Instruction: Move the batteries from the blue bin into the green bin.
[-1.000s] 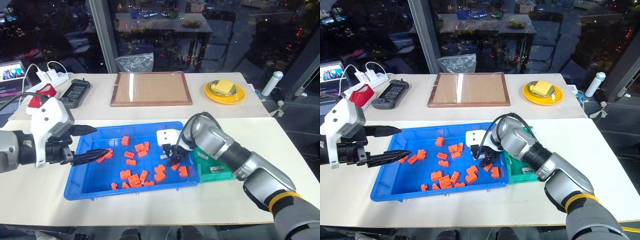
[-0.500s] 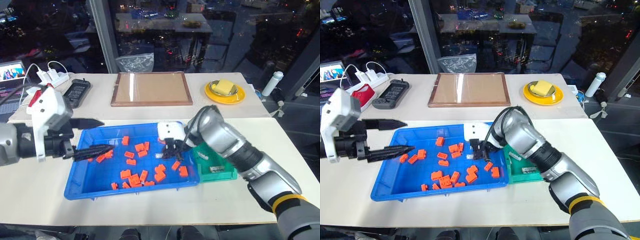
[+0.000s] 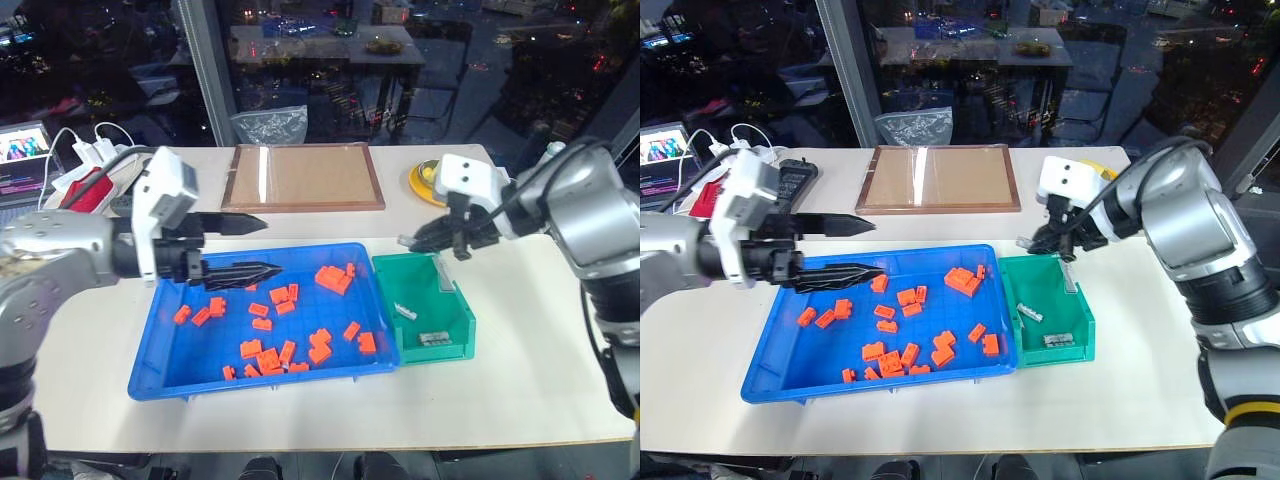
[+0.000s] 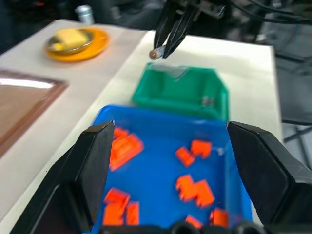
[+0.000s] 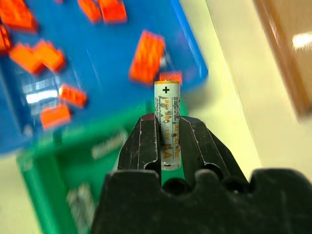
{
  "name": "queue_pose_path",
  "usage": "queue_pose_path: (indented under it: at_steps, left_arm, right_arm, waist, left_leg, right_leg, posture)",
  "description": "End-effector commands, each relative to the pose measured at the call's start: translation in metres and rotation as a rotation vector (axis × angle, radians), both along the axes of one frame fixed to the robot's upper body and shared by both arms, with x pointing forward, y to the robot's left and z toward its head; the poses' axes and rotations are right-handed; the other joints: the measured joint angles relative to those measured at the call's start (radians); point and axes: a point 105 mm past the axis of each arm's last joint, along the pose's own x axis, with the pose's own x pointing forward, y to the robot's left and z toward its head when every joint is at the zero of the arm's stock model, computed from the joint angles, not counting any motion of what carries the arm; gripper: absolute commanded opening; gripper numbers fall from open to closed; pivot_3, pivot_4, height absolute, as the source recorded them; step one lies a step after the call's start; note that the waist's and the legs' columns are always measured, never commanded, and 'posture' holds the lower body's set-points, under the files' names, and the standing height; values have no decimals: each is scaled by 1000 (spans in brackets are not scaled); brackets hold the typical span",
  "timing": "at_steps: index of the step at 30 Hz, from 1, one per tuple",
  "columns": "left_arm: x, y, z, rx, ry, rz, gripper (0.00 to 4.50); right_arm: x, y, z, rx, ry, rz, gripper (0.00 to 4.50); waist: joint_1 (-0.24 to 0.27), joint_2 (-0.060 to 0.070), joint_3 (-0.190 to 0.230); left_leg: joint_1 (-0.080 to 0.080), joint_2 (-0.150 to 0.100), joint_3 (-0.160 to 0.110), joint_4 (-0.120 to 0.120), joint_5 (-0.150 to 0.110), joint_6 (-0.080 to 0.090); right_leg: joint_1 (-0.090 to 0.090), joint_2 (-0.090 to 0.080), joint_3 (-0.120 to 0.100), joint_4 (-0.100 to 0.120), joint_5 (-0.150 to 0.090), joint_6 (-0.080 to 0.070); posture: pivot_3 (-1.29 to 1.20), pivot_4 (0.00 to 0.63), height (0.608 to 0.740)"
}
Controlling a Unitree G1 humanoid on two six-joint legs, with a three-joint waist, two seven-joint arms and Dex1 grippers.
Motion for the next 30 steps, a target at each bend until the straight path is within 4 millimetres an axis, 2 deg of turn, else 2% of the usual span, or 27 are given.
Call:
queue_pose_path:
  at_steps: [1,5,7,10,12,15,19,21,22,27,29,30]
  left_arm:
    - [5,-2,10,14,-44,-25,3951]
    - [7,-5,12,27,-48,-51,3951]
    - [8,-7,11,31,-33,-56,3951]
    - [8,-7,5,48,-15,-56,3951]
    - [7,-7,1,68,-17,-56,3951]
    - [6,-7,2,64,-29,-48,3951]
    - [8,-5,5,51,-44,-16,3951]
    - [9,-3,7,48,-65,-6,3951]
    - [10,-3,8,46,-77,3,3951]
    - [26,6,24,-54,-145,139,3951]
    - [29,10,22,-49,-162,163,3951]
    - [32,15,20,-45,-180,203,3951]
  right_arm:
    - [-3,-6,-13,-25,19,-54,265]
    - [-4,-1,-37,-3,82,-72,265]
    - [2,-7,-51,-68,64,-99,265]
    - [10,-12,-57,-104,39,-133,265]
    - [10,-12,-59,-115,44,-131,1269]
    - [12,-12,-59,-105,45,-136,2251]
    - [13,-9,-47,-60,37,-128,3634]
    - [13,-11,-33,-28,10,-133,4264]
    - [11,-11,-26,9,6,-127,4420]
    - [-13,-15,8,154,-52,-3,4420]
    - [-10,-20,16,179,-132,-15,4420]
    - [-8,-25,25,249,-168,-40,4420]
  waist:
    - [-3,0,0]
    - [-5,1,0]
    - [-5,1,0]
    - [-3,1,0]
    - [0,1,0]
    - [3,1,0]
    - [4,1,0]
    - [4,1,0]
    - [5,1,0]
    - [12,1,0]
    - [12,1,0]
    - [11,1,0]
  left_leg:
    - [0,0,0,0,0,0]
    - [0,0,0,0,0,0]
    - [0,0,0,1,0,0]
    - [0,0,0,1,0,0]
    - [-1,-1,0,1,0,0]
    - [-1,0,0,1,0,0]
    - [-1,-1,0,1,0,0]
    - [-1,-1,0,1,0,0]
    - [-1,-1,0,1,0,0]
    - [-1,-1,0,2,0,0]
    - [-1,-1,0,2,0,0]
    - [0,-1,0,2,0,0]
  right_leg:
    - [0,0,0,0,0,0]
    - [0,0,1,0,0,0]
    - [0,0,1,0,0,0]
    - [0,0,1,0,0,0]
    - [0,0,1,0,0,0]
    - [0,0,1,0,0,0]
    - [0,0,1,-1,0,0]
    - [0,0,1,-1,0,0]
    - [0,0,1,-1,0,0]
    - [1,-1,1,-1,0,0]
    - [2,-1,0,-1,0,0]
    - [3,-1,0,-2,0,0]
  posture:
    - [0,150,740]
    - [0,150,740]
    - [0,150,740]
    - [0,150,740]
    - [0,150,740]
    - [0,150,740]
    - [0,150,740]
    - [0,150,740]
    - [0,150,740]
    - [0,150,740]
    - [0,150,740]
    - [0,150,740]
